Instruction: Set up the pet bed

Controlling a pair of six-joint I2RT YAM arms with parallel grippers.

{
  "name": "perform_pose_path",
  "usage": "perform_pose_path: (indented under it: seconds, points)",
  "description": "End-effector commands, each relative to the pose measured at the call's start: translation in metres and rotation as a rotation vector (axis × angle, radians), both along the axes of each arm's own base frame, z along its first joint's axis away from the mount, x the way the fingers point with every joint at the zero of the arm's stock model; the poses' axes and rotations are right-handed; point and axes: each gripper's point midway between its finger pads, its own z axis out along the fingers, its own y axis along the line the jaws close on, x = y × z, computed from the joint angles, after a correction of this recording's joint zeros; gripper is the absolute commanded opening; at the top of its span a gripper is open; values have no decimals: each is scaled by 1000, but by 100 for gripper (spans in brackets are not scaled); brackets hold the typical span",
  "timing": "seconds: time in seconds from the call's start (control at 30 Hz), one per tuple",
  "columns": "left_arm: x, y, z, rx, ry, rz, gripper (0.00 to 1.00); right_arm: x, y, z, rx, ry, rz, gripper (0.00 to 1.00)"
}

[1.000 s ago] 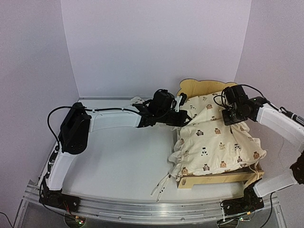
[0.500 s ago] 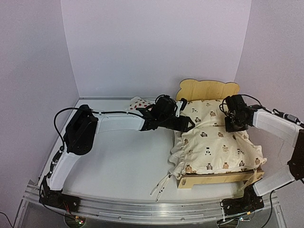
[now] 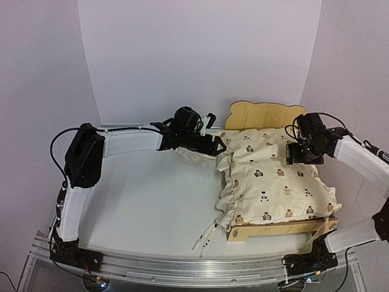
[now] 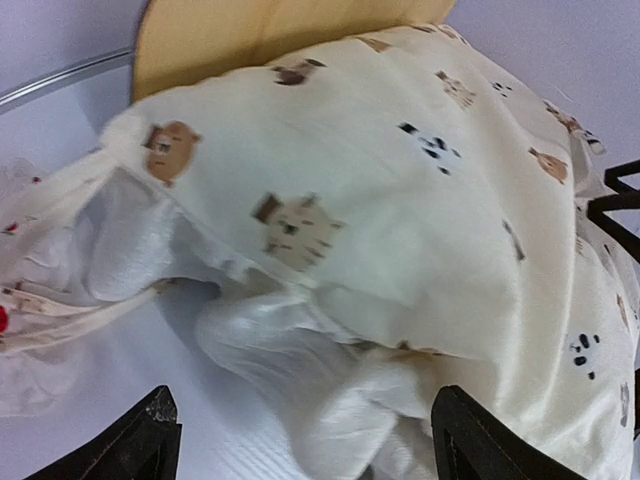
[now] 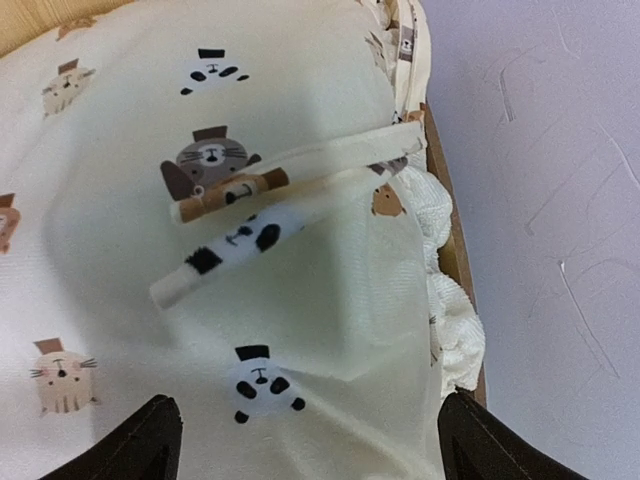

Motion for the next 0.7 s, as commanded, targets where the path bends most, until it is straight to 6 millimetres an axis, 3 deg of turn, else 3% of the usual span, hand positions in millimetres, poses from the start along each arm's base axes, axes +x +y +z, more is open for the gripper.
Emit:
perform_pose_path:
  seconds: [0.0, 0.17, 0.37, 0.67]
  points:
    - [44, 7, 42, -76, -177, -117, 87, -20, 3, 26, 69, 20, -7, 93]
    - [76, -8, 48, -88, -367, -205, 88, -35, 17, 34, 169, 22, 46, 98]
    - [107, 5, 75, -291, -573, -325, 88, -48, 38, 42, 292, 15, 124, 98]
    - [133, 11, 46, -478, -720, -311, 83, -73, 71, 43, 508, 40, 210, 98]
